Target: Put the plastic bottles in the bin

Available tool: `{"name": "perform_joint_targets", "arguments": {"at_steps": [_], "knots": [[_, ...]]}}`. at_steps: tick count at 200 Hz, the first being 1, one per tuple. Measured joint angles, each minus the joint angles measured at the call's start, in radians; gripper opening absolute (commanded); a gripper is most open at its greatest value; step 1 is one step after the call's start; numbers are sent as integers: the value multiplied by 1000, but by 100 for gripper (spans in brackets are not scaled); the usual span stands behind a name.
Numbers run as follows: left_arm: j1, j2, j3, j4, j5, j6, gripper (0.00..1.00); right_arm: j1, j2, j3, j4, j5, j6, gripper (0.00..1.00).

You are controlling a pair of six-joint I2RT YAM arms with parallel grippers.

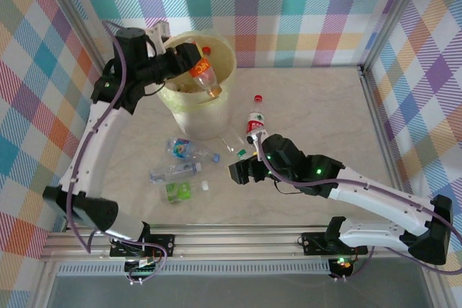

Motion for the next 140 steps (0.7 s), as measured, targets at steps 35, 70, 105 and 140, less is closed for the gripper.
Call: {"name": "perform_joint_targets", "arguments": {"at_steps": [35,70,105,140], "knots": [[64,168,129,-14,2,-14,49,0,-5,-2,-23,24,0,93],[117,284,213,-45,-3,-33,49,0,-10,-4,-27,33,4,93],[127,388,388,-171,-24,63,51,0,-14,-11,-32,34,11,93],[127,417,433,-251,-24,175,52,0,-5,-11,-35,39,10,93]]}}
